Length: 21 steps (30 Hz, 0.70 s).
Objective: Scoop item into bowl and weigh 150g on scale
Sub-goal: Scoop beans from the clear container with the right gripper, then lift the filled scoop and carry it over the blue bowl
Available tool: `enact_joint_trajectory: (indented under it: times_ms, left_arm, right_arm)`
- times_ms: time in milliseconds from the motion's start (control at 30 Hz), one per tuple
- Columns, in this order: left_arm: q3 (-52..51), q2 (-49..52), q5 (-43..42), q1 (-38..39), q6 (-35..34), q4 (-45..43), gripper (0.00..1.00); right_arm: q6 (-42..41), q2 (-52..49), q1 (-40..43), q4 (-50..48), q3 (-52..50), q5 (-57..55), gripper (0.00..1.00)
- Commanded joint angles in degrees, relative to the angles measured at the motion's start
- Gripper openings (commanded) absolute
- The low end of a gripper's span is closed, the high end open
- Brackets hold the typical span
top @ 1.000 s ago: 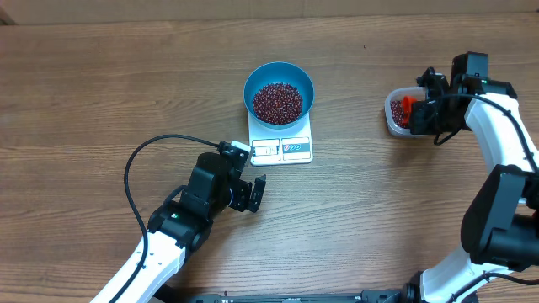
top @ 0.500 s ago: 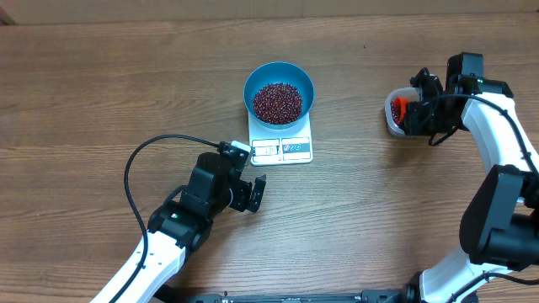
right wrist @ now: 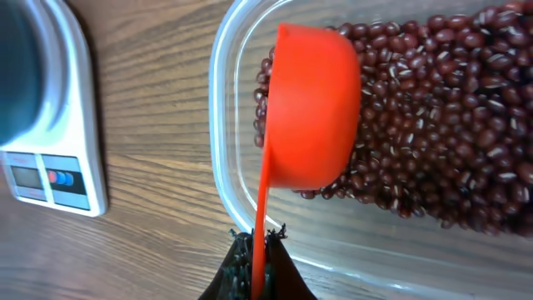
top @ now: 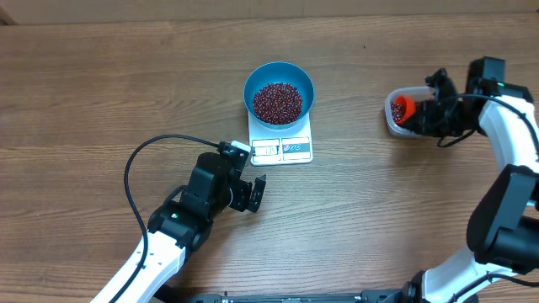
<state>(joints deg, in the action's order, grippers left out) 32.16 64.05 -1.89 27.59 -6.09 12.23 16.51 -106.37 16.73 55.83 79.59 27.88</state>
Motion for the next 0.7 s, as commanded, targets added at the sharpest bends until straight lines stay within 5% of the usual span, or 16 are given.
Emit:
enact_joint_trajectory:
  times_ms: [0,667]
  left_arm:
    - [-0.2,0.3,0.4,-0.2,-0.8,0.0,0.99]
    - [-0.2,0.3,0.4,-0.2,-0.8,0.0,1.00]
  right_arm:
    - [0.0,-0.2,2.4,0.2,-0.5,6.0,0.04]
    - [0.0,-0.2,9.1,7.5,5.3,19.2,0.04]
